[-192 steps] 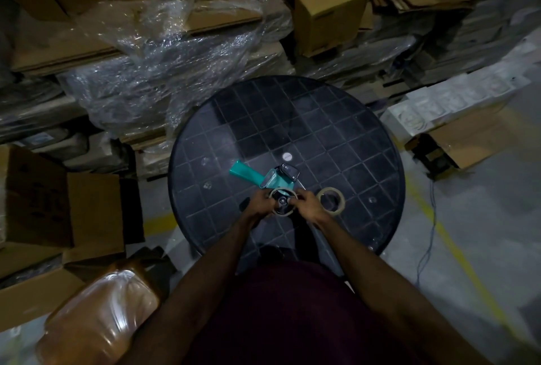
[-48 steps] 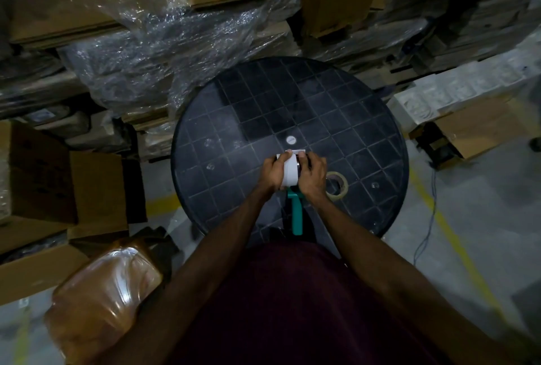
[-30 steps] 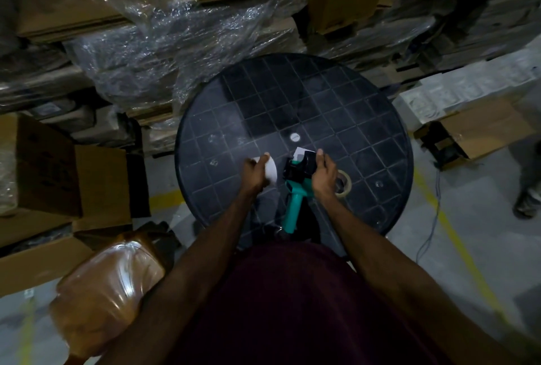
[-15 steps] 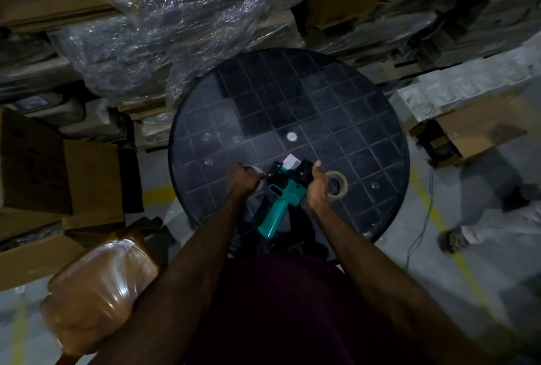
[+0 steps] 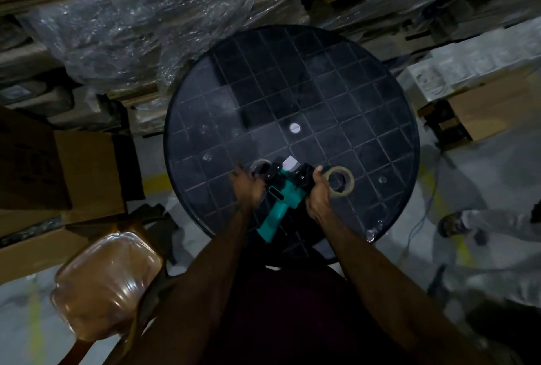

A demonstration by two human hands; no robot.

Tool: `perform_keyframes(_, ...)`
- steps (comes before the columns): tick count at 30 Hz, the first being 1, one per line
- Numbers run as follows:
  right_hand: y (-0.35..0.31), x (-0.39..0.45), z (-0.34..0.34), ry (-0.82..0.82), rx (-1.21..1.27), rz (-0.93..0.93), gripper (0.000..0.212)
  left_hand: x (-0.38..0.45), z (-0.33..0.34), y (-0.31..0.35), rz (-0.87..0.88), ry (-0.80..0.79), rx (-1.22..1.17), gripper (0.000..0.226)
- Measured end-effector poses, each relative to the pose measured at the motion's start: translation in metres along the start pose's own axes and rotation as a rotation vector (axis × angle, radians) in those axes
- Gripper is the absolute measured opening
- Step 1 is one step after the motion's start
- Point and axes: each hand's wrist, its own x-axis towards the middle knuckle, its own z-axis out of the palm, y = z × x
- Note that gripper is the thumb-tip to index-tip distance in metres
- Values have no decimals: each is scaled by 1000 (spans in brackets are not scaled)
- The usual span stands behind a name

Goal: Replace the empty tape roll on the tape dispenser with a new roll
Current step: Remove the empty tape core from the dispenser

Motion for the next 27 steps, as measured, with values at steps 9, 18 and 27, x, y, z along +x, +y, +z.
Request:
perform_keyframes(9,-10,21,-1,62,69,53,55,-50,27,-25,-160,-497,-498,44)
perform_keyframes(18,-10,37,-26,36,95,142,55,-63,38,-30,170,-646,-57,42)
perform_keyframes(27,-19,61,0,-120,-349,220,77,-57,30,-46,132,-464,-99,44)
